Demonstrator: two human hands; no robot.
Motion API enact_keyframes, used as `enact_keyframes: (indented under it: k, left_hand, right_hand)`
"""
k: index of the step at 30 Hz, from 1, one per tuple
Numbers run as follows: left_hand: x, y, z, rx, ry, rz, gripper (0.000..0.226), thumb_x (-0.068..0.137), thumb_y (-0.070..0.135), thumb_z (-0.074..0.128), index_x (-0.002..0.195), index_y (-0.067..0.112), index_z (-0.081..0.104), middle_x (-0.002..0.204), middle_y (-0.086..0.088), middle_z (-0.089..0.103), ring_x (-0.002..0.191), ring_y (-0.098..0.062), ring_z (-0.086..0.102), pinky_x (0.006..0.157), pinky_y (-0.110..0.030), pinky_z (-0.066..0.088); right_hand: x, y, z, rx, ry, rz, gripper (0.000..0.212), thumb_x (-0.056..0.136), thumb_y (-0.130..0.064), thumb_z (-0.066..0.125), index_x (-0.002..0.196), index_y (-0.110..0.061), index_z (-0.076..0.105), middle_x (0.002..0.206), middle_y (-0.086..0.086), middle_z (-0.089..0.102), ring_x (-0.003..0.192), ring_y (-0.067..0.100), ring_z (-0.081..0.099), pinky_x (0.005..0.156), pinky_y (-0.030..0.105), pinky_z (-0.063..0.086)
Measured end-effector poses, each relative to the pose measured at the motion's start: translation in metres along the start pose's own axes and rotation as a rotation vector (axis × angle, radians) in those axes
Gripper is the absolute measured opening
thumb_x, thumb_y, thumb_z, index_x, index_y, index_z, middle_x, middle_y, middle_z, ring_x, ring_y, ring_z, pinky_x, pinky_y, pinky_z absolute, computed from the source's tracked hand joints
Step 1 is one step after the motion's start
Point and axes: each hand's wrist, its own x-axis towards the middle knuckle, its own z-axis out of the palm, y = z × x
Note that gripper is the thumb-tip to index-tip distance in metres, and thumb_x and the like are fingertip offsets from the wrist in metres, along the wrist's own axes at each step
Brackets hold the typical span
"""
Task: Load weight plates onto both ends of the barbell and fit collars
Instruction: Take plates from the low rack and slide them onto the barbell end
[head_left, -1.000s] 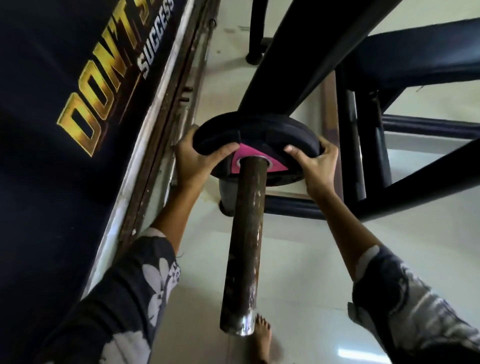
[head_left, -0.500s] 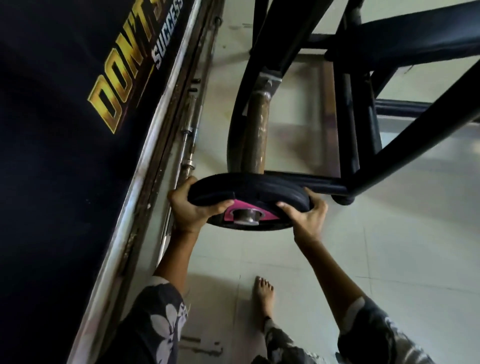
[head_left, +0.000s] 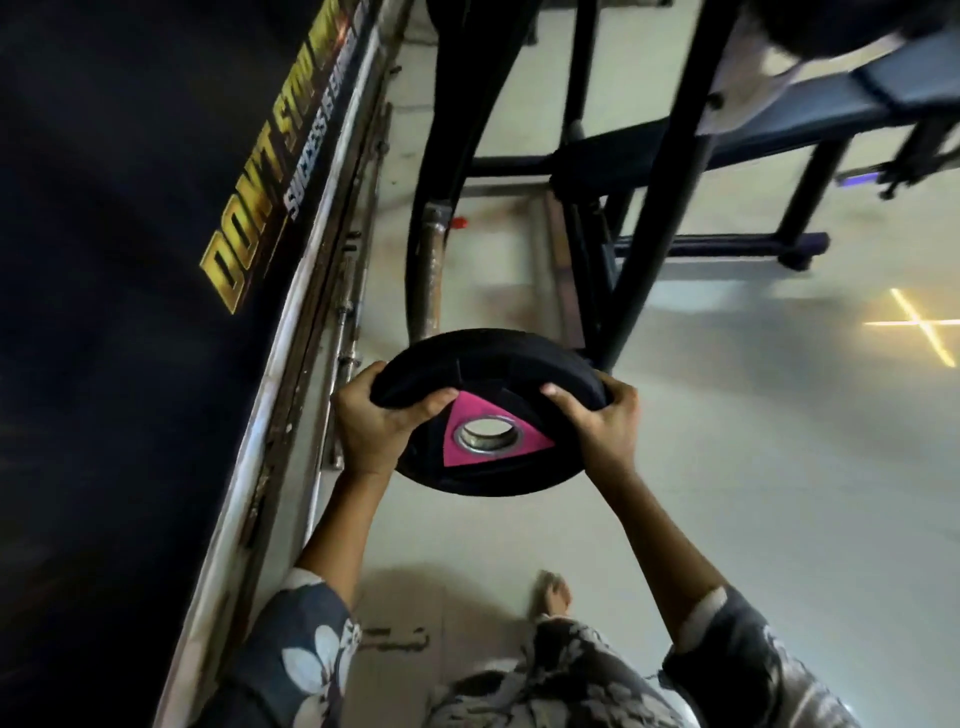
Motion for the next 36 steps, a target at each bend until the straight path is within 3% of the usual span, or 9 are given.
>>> enact_keyframes:
  k: [5,9,12,16,18,22,26,30,36]
  left_hand:
    - [-0.011,0.1,0.057,-0.036,-0.078,0.146,0.058,0.047,0.057,0.08,0.083,0.015,0.064,0.072,0.009,0.062,0.058,0.007,0.058,0.055,-0.002,0.041]
    - [-0.008,0.166,0.13,-0.05,-0.063,0.204,0.065,0.049,0.078,0.067,0.071,0.018,0.061,0.064,0.011,0.059,0.055,0.01,0.054,0.05,-0.009,0.041]
    - [-0.006,0.207,0.197,-0.109,-0.063,0.28,0.061,0.054,0.077,0.065,0.069,0.018,0.059,0.063,0.012,0.058,0.056,0.01,0.054,0.051,-0.012,0.041]
    - [-0.002,0.254,0.268,-0.165,-0.007,0.352,0.057,0.056,0.074,0.064,0.054,0.021,0.046,0.047,0.021,0.046,0.045,0.004,0.044,0.043,-0.014,0.031]
    - [0.002,0.273,0.294,-0.197,0.004,0.365,0.053,0.056,0.073,0.065,0.051,0.028,0.038,0.042,0.021,0.046,0.043,0.004,0.041,0.042,-0.01,0.027]
    - [0.011,0.295,0.327,-0.167,0.014,0.315,0.058,0.05,0.079,0.064,0.05,0.026,0.039,0.041,0.021,0.046,0.043,0.003,0.041,0.041,-0.017,0.031]
    - [0.021,0.298,0.339,-0.118,0.035,0.307,0.058,0.05,0.08,0.063,0.052,0.024,0.045,0.043,0.02,0.048,0.044,0.003,0.044,0.042,-0.019,0.035]
    - [0.035,0.3,0.345,-0.022,0.085,0.321,0.081,0.05,0.081,0.061,0.061,0.0,0.058,0.054,-0.001,0.055,0.051,-0.01,0.05,0.047,-0.035,0.045]
    - [0.072,0.292,0.363,0.084,0.14,0.395,0.073,0.059,0.077,0.061,0.078,0.006,0.06,0.07,-0.006,0.065,0.069,-0.022,0.063,0.06,-0.045,0.053]
  right_hand:
    - [0.003,-0.065,-0.1,0.007,0.127,-0.065,0.038,0.048,-0.057,0.071,0.067,-0.023,0.069,0.064,0.0,0.069,0.061,0.006,0.063,0.059,0.032,0.052]
    - [0.025,-0.106,-0.187,-0.01,0.219,-0.147,0.046,0.049,-0.057,0.071,0.071,-0.017,0.071,0.066,0.01,0.071,0.065,0.011,0.063,0.06,0.037,0.053]
    - [0.05,-0.128,-0.256,-0.029,0.292,-0.218,0.033,0.049,-0.058,0.07,0.066,-0.03,0.066,0.059,-0.012,0.067,0.06,0.004,0.063,0.057,0.029,0.053]
    - [0.088,-0.149,-0.327,-0.058,0.354,-0.333,0.04,0.052,-0.059,0.069,0.075,-0.026,0.069,0.064,-0.001,0.069,0.06,0.006,0.062,0.056,0.03,0.051]
    - [0.109,-0.156,-0.351,-0.064,0.359,-0.375,0.042,0.055,-0.059,0.068,0.078,-0.024,0.07,0.061,-0.009,0.065,0.056,-0.001,0.06,0.053,0.023,0.048]
    - [0.143,-0.159,-0.377,-0.053,0.321,-0.388,0.047,0.057,-0.061,0.066,0.076,-0.019,0.071,0.057,-0.011,0.062,0.052,-0.003,0.056,0.052,0.019,0.043]
    - [0.17,-0.155,-0.382,-0.049,0.276,-0.388,0.056,0.057,-0.062,0.065,0.078,-0.011,0.072,0.066,0.011,0.069,0.06,0.016,0.064,0.053,0.033,0.05]
    - [0.196,-0.152,-0.375,-0.037,0.238,-0.38,0.058,0.056,-0.063,0.064,0.071,-0.007,0.069,0.067,0.023,0.066,0.058,0.015,0.056,0.053,0.036,0.047]
    - [0.25,-0.146,-0.361,0.005,0.223,-0.426,0.051,0.064,-0.056,0.066,0.078,-0.007,0.065,0.072,0.014,0.068,0.068,0.024,0.063,0.067,0.041,0.053]
